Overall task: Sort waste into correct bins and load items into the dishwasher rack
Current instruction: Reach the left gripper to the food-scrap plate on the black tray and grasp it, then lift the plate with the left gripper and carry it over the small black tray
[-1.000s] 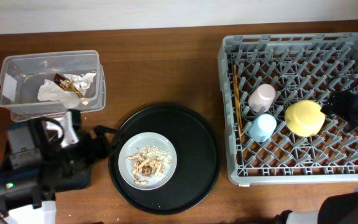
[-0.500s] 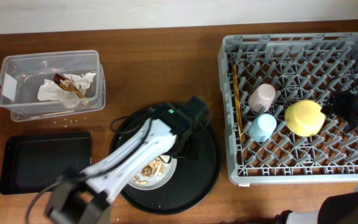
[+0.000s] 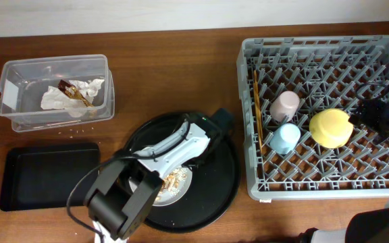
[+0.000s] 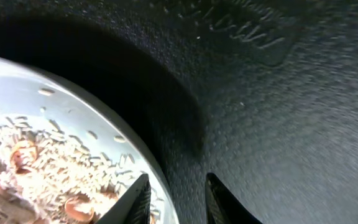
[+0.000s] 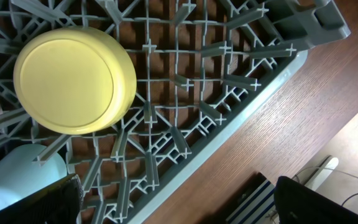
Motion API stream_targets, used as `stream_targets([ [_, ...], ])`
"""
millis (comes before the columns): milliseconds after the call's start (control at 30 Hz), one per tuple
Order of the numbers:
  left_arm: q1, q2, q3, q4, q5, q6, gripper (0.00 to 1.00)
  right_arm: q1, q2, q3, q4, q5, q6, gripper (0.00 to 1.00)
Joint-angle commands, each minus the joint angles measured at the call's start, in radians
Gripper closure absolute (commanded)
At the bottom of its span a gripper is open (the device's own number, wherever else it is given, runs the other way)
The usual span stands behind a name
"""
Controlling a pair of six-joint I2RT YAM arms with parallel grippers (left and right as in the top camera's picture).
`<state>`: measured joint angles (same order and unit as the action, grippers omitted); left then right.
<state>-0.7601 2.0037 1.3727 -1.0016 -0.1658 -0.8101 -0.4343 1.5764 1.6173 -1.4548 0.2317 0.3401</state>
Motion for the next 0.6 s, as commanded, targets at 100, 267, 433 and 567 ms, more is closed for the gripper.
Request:
stream_targets([
  [100, -0.012, 0.040, 0.002, -0.005, -0.015, -0.035, 0.77, -0.005, 0.001, -0.005, 0.000, 0.016, 0.009, 0.01],
  [267, -0.012, 0.040, 0.002, -0.005, -0.015, -0.039, 0.99, -0.005, 0.001, -0.005, 0.000, 0.016, 0.009, 0.01],
  [433, -0.012, 0.040, 0.007, -0.015, -0.007, -0.039, 0.99, -0.005, 0.001, -0.005, 0.000, 0.016, 0.009, 0.01],
  [567, -0.012, 0.038, 0.083, -0.132, -0.015, -0.039, 0.99, -0.005, 0.001, -0.005, 0.000, 0.016, 0.009, 0.01],
])
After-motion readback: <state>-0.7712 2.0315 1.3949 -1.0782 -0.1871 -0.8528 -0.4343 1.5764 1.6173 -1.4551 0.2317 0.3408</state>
